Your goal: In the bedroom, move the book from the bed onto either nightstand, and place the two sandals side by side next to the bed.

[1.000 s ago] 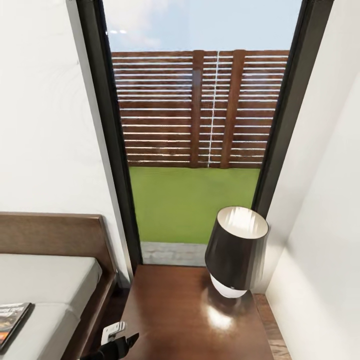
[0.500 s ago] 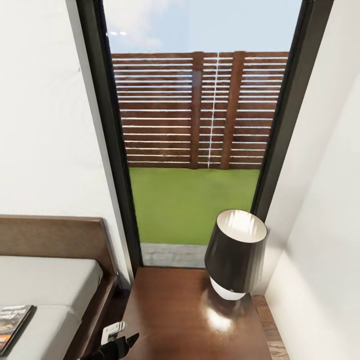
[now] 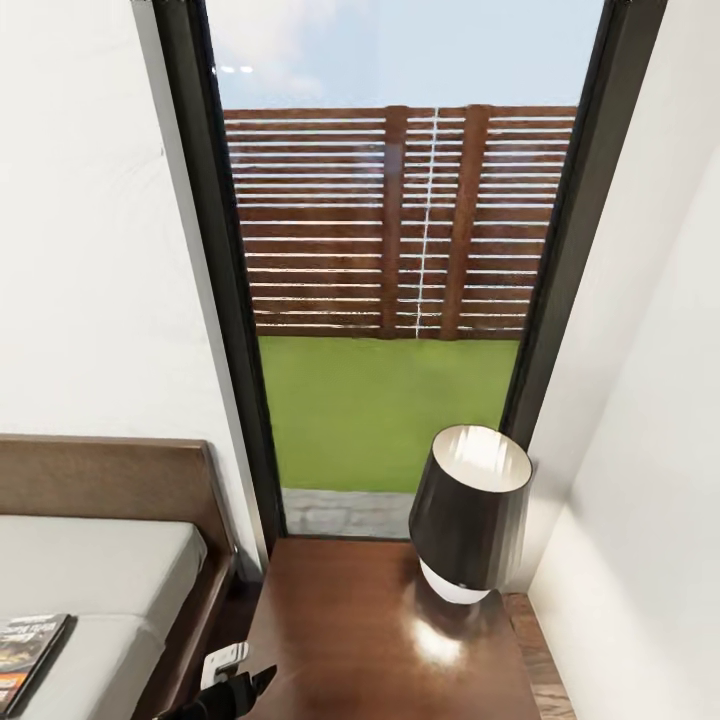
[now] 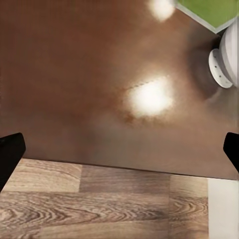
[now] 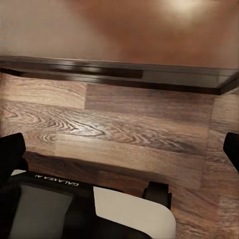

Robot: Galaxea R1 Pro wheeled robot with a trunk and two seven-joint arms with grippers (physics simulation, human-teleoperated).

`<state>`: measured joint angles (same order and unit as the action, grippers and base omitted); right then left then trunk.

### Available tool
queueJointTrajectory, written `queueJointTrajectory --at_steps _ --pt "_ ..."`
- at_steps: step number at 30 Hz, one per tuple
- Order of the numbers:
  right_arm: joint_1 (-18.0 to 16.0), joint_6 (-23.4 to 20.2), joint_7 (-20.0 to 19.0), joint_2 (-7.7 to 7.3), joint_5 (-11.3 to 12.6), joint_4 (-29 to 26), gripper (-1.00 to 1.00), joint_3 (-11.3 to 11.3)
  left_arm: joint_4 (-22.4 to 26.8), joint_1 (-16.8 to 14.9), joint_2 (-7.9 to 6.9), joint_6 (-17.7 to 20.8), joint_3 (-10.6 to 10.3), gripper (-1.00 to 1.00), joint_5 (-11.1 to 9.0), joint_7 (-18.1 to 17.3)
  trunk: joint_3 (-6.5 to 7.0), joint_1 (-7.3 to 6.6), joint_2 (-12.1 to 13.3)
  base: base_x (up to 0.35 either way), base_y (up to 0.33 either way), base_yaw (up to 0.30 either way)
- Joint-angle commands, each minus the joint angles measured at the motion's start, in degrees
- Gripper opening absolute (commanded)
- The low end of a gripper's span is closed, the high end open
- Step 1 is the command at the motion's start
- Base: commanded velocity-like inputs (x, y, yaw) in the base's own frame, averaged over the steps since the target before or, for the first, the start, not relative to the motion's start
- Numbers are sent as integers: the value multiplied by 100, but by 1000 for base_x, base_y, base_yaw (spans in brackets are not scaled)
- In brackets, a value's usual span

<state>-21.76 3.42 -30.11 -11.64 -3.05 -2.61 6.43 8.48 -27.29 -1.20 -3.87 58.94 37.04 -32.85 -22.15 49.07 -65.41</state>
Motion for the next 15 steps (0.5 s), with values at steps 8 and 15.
queueJointTrajectory --at_steps 8,15 --pt "-4 18 -21 37 -30 6 100 48 4 -4 -3 -33 36 100 63 -10 138 -176 318 0 0 0" --pt "-4 18 -15 39 -27 9 100 51 5 -4 13 -30 30 100 88 1 264 -330 599 0 0 0"
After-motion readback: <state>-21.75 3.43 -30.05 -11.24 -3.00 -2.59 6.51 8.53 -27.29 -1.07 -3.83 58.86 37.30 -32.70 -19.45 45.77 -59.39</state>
